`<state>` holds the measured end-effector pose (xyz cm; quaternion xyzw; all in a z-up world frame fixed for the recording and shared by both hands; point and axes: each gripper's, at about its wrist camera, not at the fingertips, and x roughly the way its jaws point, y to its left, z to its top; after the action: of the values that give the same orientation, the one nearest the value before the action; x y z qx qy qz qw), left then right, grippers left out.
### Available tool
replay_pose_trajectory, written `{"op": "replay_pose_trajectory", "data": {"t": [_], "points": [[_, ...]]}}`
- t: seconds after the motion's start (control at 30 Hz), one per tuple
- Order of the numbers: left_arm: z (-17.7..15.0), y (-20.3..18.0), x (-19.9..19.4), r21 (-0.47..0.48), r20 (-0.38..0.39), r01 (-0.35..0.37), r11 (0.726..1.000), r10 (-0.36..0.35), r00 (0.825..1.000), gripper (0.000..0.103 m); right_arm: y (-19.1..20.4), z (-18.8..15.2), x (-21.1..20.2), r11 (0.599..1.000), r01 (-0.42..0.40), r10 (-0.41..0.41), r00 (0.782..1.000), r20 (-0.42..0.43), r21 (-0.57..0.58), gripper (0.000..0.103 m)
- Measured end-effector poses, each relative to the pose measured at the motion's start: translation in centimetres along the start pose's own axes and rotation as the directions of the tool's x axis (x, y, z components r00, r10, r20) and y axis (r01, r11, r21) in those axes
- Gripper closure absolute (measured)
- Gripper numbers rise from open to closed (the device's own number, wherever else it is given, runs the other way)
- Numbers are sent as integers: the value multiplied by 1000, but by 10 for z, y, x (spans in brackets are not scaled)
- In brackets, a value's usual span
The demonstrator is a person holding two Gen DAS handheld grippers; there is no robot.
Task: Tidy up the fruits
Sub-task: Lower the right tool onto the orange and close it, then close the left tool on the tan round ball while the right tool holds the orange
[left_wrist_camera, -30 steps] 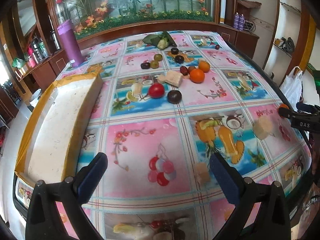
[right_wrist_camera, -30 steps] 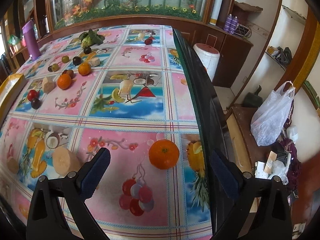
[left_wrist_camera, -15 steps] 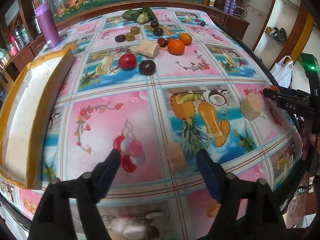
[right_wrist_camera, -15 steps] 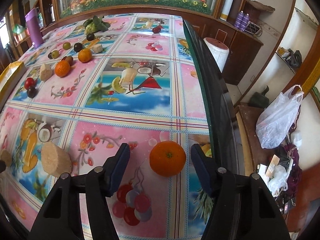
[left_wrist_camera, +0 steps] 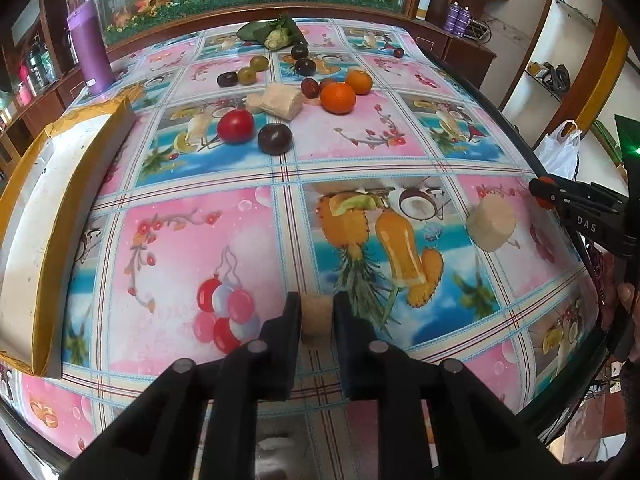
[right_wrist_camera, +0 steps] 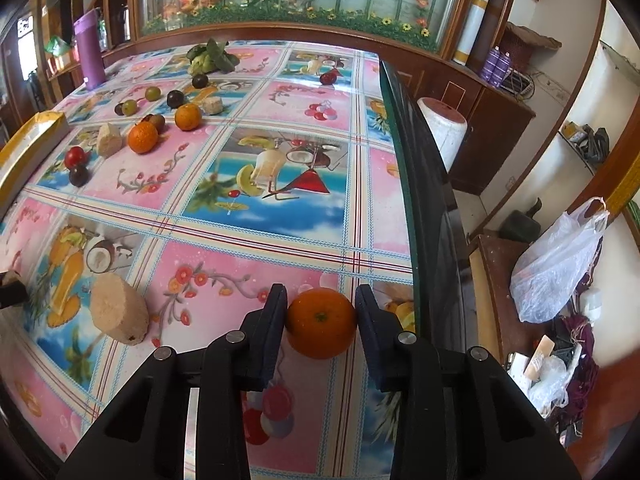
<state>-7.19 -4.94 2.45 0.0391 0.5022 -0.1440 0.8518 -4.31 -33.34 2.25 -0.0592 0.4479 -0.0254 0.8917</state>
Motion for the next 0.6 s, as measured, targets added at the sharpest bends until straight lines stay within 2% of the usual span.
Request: {"op": "replay_pose_trajectory", "data": {"t": [0.23,0.33,0.5,0.53,0.6], "points": [[5,22,-12,-83,18,31,996,-30,999,84,12,2,-27,999,-41,43,997,58,-22,69],[5,33,-19,-95,39,25,995,-21,999,84,30,7,-37,996,-79,82,994,75,-47,69],[6,61,-31,-98,77,53,994,-45,996,84,72,15,-45,987,-135,141,987,73,-85,69],[6,67,-31,-87,71,52,995,-46,996,84,80,16,-46,987,-131,139,988,75,-96,69],[5,77,-28,-67,26,104,992,-102,994,84,97,20,-47,986,-129,136,989,65,-105,69]]}}
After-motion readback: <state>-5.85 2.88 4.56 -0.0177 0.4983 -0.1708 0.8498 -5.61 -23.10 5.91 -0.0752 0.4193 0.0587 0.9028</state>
